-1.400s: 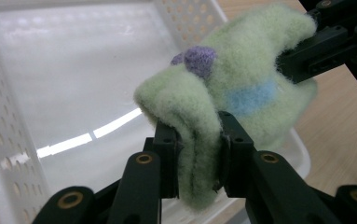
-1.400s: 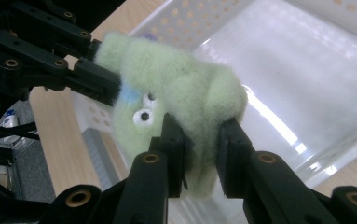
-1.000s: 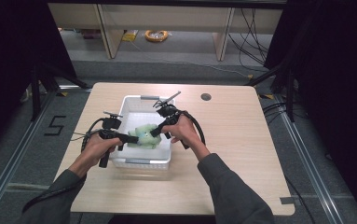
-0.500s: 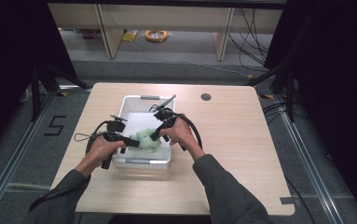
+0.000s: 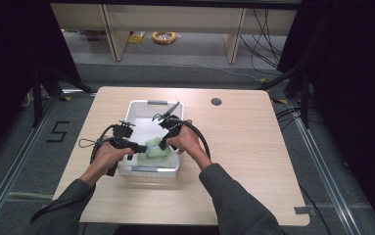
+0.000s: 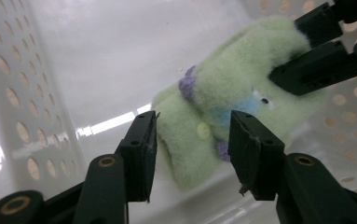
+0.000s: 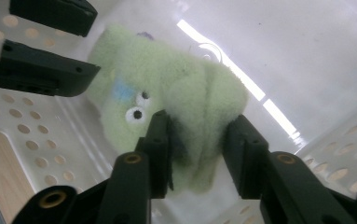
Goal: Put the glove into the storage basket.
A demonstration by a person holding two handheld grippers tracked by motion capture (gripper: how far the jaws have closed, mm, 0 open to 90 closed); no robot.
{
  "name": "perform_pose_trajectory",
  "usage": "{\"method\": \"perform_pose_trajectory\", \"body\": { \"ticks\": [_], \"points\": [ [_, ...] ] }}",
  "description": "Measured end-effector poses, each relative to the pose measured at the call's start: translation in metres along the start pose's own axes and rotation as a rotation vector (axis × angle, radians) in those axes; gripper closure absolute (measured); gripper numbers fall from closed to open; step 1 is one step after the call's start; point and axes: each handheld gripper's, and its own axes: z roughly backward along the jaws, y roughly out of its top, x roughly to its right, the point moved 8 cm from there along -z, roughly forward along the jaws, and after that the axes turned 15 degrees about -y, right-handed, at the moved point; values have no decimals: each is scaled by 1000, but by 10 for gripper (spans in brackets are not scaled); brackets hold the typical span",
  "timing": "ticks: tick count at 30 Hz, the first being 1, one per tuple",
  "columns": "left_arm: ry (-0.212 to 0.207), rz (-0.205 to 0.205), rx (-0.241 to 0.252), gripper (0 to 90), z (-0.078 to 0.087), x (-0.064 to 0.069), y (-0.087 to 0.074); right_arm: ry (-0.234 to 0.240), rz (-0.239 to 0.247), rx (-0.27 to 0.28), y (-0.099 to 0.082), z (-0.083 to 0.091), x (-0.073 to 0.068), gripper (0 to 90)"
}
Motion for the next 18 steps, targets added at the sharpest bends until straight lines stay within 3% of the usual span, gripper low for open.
{"method": "perform_pose_trajectory", "body": {
  "ticks": [7, 10, 18],
  "points": [
    [-8, -7, 24, 497, 9, 4, 3, -64, 15, 28, 6, 10, 8, 558],
    [-13, -9, 35, 495, 10, 7, 3, -55, -2, 47, 9, 18, 9, 553],
    [-29, -38, 70, 472, 15, 21, 5, -48, 12, 88, 7, 30, 11, 529]
  ]
}}
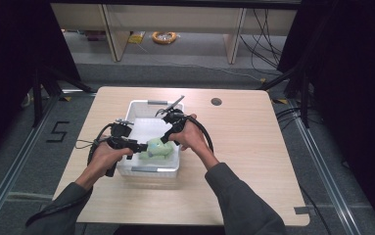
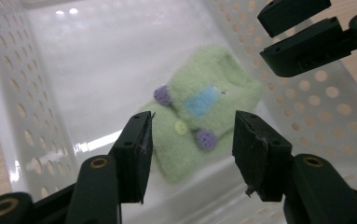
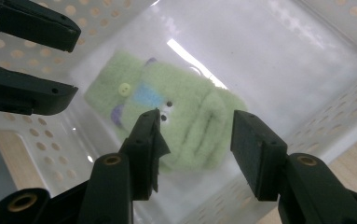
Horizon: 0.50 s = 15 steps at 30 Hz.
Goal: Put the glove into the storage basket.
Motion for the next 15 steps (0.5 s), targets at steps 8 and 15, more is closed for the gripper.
{"method": "perform_pose_trajectory", "body": {
  "ticks": [8, 15],
  "points": [
    [-44, -32, 42, 426, 8, 24, 0, 19, -11, 55, -8, 26, 4, 487],
    [-89, -71, 68, 384, 13, 49, -3, 37, -20, 108, -22, 51, 9, 416]
  ]
}}
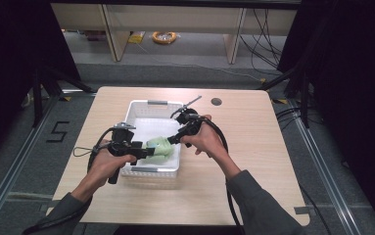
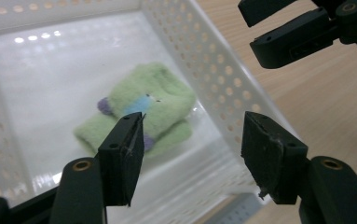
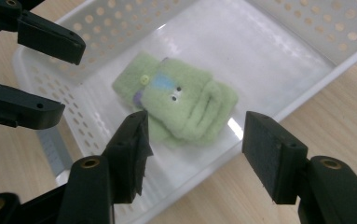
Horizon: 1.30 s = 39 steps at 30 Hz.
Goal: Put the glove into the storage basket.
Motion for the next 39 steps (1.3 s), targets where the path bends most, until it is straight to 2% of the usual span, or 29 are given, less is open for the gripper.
{"method": "perform_pose_trajectory", "body": {
  "ticks": [4, 5, 7, 9, 10, 13, 15, 16, 19, 20, 22, 23, 24, 25, 26, 28, 29, 32, 33, 34, 35, 36, 38, 39],
  "points": [
    [-26, -16, 4, 360, -2, 13, -3, -3, -15, 18, -9, 12, 4, 381],
    [-33, -16, 18, 354, -4, 16, -4, -2, -15, 23, -11, 15, 5, 374],
    [-39, -32, 4, 340, -4, 22, -7, 4, 0, 60, -13, 19, 8, 357],
    [-47, -51, 2, 329, -6, 28, -9, -3, -39, 57, -18, 24, 8, 342],
    [-45, -60, 4, 321, -6, 30, -10, -5, -24, 80, -19, 26, 10, 334],
    [-56, -67, 8, 308, -7, 38, -12, -4, -39, 92, -25, 34, 10, 321],
    [-57, -80, 13, 294, -9, 43, -14, 2, -23, 112, -28, 39, 11, 315],
    [-71, -79, 7, 285, -9, 45, -16, 1, -30, 119, -30, 40, 11, 313],
    [-76, -97, 11, 256, -11, 50, -20, 6, -33, 135, -36, 47, 10, 306],
    [-80, -89, 31, 245, -13, 52, -20, 10, -28, 153, -37, 49, 11, 302],
    [-91, -103, 19, 221, -13, 55, -25, 17, -34, 171, -41, 51, 10, 298],
    [-88, -105, 29, 219, -15, 57, -26, 12, -24, 153, -45, 55, 12, 298],
    [-89, -118, 20, 211, -15, 58, -28, 13, -22, 162, -47, 56, 12, 298],
    [-97, -123, 19, 204, -17, 60, -30, 11, -40, 168, -49, 58, 10, 298],
    [-102, -129, 11, 201, -17, 62, -32, -4, -30, 183, -51, 58, 12, 298],
    [-114, -116, 33, 196, -21, 67, -34, 6, -24, 178, -57, 63, 13, 297],
    [-122, -132, 15, 194, -21, 68, -36, 7, -30, 197, -59, 64, 13, 296],
    [-134, -137, 31, 188, -25, 74, -39, 6, -33, 199, -68, 68, 14, 293],
    [-133, -140, 32, 184, -26, 76, -41, 1, -39, 213, -70, 68, 13, 291],
    [-127, -136, 31, 178, -27, 77, -42, -1, -30, 204, -74, 70, 15, 289],
    [-136, -154, 18, 172, -27, 78, -45, 5, -35, 219, -77, 71, 14, 289],
    [-135, -140, 33, 169, -29, 80, -46, 2, -29, 218, -80, 72, 16, 289],
    [-127, -146, 38, 163, -32, 82, -49, -6, -39, 224, -87, 73, 18, 289],
    [-137, -157, 23, 161, -33, 82, -51, -14, -39, 238, -89, 73, 19, 287]
  ]
}}
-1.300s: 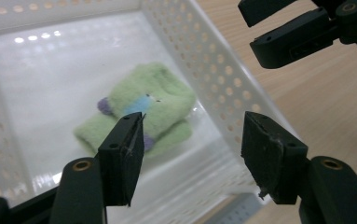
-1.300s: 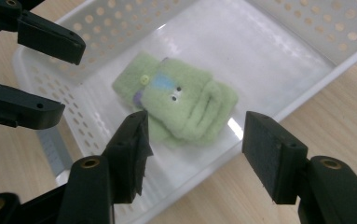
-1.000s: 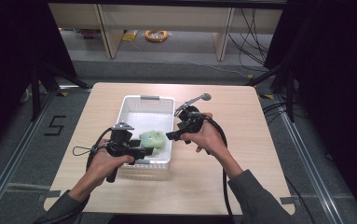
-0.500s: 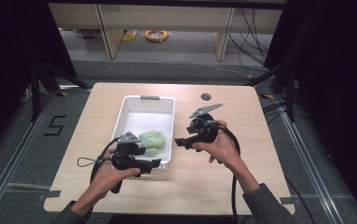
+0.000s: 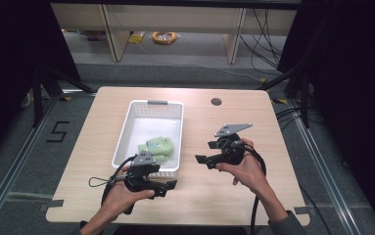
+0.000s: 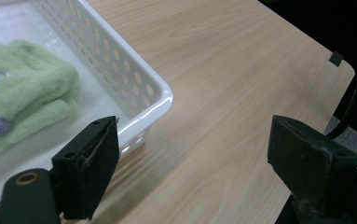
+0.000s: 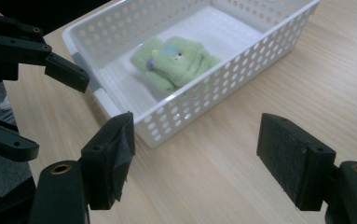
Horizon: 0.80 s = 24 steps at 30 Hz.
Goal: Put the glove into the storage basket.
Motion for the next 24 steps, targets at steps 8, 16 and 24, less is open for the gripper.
{"method": "perform_pose_trajectory", "body": {
  "ticks": [8, 16, 24],
  "points": [
    [-7, 0, 21, 162, -7, 3, -9, -1, -30, 12, -24, 6, 4, 281],
    [-6, -7, 11, 162, -8, 3, -16, -1, -60, 24, -43, 9, 5, 272],
    [2, -24, -3, 162, -12, 3, -29, 8, -49, 35, -56, 10, 3, 265]
  ]
}}
